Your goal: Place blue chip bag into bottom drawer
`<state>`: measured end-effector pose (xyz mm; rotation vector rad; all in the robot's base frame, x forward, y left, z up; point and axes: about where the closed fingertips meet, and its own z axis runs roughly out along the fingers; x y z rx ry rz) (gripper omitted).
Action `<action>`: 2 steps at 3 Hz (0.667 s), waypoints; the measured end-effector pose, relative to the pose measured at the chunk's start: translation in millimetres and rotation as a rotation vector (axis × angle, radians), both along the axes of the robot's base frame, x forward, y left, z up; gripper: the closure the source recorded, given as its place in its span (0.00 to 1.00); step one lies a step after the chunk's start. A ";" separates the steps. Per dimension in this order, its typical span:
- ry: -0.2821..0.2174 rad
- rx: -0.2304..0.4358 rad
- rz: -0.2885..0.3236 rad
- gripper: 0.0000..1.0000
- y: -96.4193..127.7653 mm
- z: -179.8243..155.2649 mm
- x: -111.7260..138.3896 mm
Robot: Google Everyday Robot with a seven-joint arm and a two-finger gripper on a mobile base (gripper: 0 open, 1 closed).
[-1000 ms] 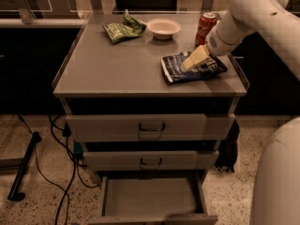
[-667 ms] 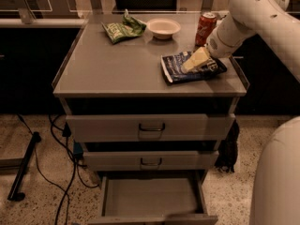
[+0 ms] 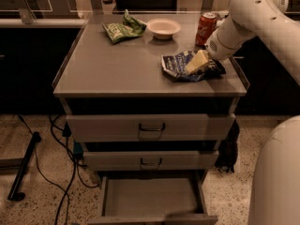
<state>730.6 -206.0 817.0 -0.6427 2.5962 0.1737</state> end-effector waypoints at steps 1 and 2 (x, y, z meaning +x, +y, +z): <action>0.000 0.000 0.000 0.58 0.0 -0.1 0.0; 0.000 0.000 0.000 0.83 0.0 0.4 0.0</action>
Offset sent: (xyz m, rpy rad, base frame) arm 0.0000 0.0000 0.0000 0.0000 0.0000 0.0000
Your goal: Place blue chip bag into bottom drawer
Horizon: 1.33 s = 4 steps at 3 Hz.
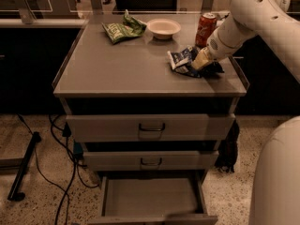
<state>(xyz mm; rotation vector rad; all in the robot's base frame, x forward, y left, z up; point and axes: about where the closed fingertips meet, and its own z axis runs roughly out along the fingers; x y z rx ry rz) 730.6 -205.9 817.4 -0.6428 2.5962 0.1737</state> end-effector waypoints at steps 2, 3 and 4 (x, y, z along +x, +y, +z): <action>-0.036 -0.006 0.030 1.00 9.2 25.3 -8.4; -0.066 -0.018 0.063 1.00 14.0 51.9 -21.8; -0.077 -0.021 0.115 1.00 11.3 71.5 -39.8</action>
Offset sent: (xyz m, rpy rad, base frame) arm -0.0252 0.0215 0.0594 -0.0133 -0.0960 0.0689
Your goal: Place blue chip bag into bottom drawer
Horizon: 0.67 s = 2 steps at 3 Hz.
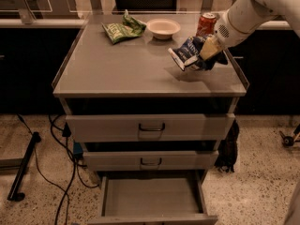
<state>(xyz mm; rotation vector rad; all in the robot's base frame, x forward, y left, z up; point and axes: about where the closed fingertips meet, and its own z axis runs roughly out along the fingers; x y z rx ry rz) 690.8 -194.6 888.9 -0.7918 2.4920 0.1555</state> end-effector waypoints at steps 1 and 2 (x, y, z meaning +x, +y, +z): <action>0.044 0.049 0.116 1.00 -8.4 2.5 -20.5; 0.064 0.046 0.216 1.00 0.2 10.9 -34.0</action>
Offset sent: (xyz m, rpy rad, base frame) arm -0.0144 -0.0084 0.0004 0.0280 0.0288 0.0679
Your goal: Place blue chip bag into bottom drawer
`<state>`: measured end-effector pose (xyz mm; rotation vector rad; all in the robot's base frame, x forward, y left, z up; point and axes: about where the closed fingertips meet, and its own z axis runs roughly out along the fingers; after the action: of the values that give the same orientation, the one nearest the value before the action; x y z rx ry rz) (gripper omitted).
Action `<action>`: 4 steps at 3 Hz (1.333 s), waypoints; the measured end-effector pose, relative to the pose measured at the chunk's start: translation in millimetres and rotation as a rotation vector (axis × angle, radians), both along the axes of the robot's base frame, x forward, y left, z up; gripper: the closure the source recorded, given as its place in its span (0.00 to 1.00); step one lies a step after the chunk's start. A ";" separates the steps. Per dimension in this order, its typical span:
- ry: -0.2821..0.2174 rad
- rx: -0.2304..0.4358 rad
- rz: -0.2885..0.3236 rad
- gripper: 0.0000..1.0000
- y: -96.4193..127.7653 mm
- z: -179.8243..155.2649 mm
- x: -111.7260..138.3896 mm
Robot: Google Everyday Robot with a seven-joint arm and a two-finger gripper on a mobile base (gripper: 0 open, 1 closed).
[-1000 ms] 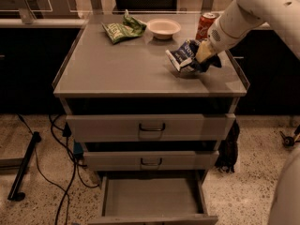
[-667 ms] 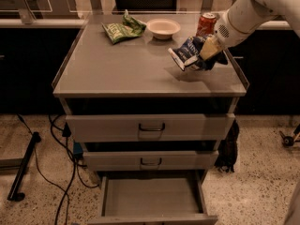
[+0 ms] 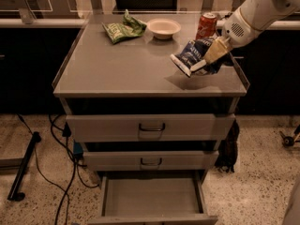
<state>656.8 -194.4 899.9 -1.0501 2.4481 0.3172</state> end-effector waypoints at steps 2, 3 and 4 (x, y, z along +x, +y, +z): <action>-0.025 0.000 0.083 1.00 -4.8 13.3 -26.8; -0.059 0.013 0.151 1.00 -25.5 40.1 -99.2; -0.018 0.037 0.168 1.00 -38.7 30.8 -170.3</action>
Offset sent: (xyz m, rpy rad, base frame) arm -0.0810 -0.0231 0.0416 -0.0045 -0.0688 0.2043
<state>486.5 -233.1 930.7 -1.2399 2.3338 0.4027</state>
